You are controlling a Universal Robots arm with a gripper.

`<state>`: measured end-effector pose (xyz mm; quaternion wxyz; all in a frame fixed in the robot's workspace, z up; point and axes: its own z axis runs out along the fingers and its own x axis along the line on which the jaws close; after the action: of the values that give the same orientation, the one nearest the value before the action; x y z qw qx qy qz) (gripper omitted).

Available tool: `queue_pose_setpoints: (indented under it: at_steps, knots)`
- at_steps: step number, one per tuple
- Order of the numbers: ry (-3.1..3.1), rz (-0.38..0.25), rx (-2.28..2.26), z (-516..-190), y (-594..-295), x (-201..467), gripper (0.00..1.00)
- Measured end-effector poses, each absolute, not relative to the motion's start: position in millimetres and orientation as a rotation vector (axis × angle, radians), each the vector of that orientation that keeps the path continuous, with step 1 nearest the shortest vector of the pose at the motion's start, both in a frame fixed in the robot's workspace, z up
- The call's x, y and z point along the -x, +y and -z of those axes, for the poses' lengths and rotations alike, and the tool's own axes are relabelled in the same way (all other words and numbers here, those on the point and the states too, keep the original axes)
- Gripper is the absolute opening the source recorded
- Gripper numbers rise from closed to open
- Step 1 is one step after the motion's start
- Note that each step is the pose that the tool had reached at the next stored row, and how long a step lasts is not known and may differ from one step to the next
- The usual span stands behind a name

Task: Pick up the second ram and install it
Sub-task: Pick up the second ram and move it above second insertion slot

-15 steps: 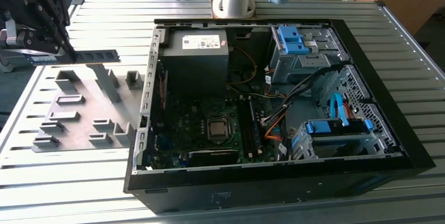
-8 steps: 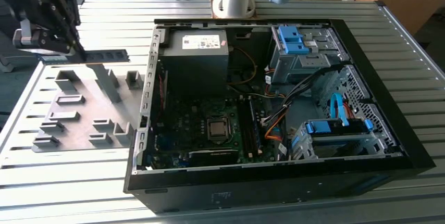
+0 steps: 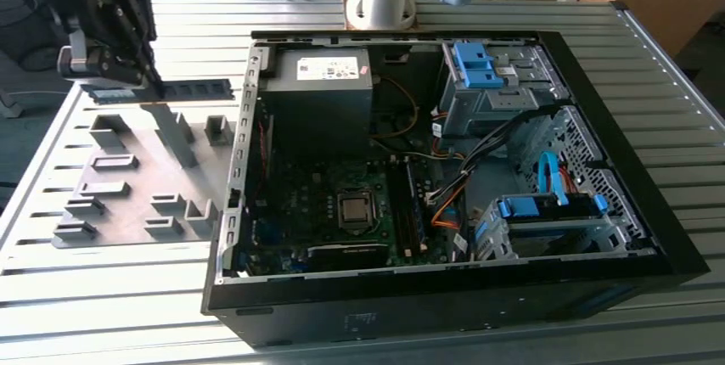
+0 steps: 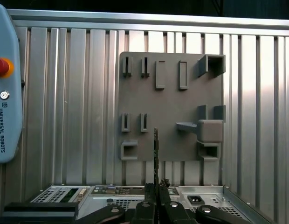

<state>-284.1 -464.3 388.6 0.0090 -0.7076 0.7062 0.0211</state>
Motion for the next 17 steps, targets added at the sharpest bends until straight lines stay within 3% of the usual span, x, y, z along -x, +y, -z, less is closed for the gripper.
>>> queue_pose_setpoints:
  at_steps: [17]
  knots:
    - [2.206, -0.066, 2.21, -386.1, -459.4, 238.0, 0.14]
